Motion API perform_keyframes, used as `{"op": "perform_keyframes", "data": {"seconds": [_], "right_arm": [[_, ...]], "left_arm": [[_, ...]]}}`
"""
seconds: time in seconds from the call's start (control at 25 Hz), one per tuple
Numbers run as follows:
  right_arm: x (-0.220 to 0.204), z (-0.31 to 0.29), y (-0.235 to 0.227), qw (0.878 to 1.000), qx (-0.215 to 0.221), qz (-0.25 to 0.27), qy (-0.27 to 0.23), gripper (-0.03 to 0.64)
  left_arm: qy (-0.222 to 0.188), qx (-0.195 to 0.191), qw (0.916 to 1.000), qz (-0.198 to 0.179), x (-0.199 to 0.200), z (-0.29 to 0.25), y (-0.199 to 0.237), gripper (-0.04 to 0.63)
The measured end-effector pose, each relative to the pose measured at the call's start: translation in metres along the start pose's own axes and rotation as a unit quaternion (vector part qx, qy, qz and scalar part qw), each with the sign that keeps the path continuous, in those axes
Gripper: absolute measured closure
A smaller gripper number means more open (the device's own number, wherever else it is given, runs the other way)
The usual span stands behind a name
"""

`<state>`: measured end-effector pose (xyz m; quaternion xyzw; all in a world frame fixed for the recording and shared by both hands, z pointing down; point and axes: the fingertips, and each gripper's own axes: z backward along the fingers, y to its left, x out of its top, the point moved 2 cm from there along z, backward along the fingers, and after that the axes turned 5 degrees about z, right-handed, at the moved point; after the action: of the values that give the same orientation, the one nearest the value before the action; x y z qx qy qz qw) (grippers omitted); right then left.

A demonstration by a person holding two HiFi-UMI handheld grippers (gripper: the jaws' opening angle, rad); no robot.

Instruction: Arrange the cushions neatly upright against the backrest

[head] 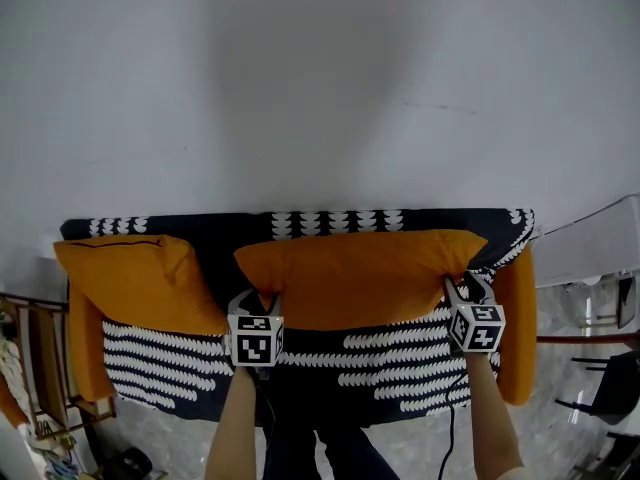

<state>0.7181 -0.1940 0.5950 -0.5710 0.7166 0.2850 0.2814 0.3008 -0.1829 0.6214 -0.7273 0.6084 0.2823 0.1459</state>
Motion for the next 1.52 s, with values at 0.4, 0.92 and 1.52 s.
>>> {"op": "perform_keyframes", "data": {"seconds": [0.4,0.92,1.52], "right_arm": [[0.051,0.061,0.015,0.995,-0.022,-0.057,-0.080,0.338],[0.191,0.215,0.073,0.963,-0.038,-0.070,-0.258,0.575],[0.255,0.318,0.161,0.939,-0.015,-0.038,-0.340,0.607]], "left_arm": [[-0.116,0.017,0.9930,0.013,0.062,0.075,0.001,0.387],[-0.316,0.012,0.9487,0.016,0.164,0.269,-0.017,0.452],[-0.414,0.041,0.9091,-0.015,0.173,0.418,-0.010,0.592]]}}
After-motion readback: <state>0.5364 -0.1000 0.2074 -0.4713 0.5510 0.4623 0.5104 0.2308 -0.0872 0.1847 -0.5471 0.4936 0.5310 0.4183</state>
